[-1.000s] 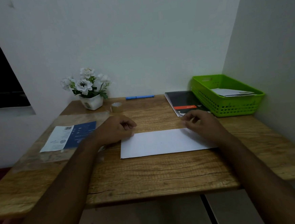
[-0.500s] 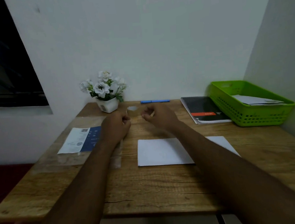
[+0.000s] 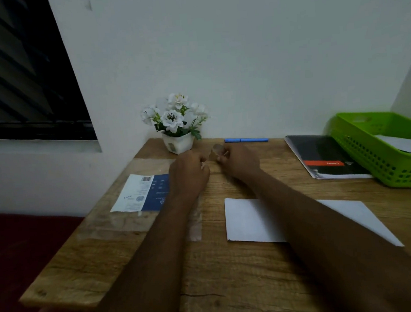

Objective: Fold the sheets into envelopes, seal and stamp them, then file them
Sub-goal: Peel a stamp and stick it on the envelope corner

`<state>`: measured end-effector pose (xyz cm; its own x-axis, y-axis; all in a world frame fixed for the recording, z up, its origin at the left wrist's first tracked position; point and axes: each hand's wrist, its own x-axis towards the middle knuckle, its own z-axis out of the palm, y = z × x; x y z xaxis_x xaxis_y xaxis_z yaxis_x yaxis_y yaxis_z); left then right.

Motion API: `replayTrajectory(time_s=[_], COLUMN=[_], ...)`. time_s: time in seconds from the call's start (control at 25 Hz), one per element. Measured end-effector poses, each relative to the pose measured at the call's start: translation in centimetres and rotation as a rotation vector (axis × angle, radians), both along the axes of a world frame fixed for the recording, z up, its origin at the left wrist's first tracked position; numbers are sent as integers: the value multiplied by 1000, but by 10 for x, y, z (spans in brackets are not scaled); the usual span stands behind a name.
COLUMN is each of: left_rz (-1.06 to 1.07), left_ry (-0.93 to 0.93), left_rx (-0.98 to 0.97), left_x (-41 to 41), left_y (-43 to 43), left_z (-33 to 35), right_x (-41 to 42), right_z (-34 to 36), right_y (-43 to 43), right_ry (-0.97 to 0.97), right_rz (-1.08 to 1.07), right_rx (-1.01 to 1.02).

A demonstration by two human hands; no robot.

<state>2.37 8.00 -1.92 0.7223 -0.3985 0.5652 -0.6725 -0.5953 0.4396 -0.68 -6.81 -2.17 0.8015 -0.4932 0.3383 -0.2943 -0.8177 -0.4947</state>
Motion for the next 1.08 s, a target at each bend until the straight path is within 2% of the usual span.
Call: replayTrajectory(time_s=[0.16, 0.28, 0.36, 0.48, 0.6, 0.68, 0.8, 1.08], left_rz=[-21, -217, -352, -447, -447, -440, -423, -388], left_ry=[44, 259, 314, 238, 145, 92, 7, -51], left_rx=[-78, -245, -320, -291, -233, -234, -241, -147], left_x=[-3, -10, -19, -24, -25, -24, -23, -27], left_y=[2, -3, -6, -8, -8, -9, -10, -15], left_z=[1, 6, 7, 4, 3, 2, 0, -3], right_x=[-27, -58, -77, -96, -107, -110, -112, -109], right_z=[3, 9, 11, 10, 9, 11, 18, 16], right_y=[5, 15, 19, 18, 13, 12, 17, 20], right_ry=[-126, -228, -222, -184, -250, -296, -312, -341], right_rz=[157, 254, 291, 259, 179, 228, 271, 167], right_rx=[322, 516, 591, 608, 515, 528, 683, 943])
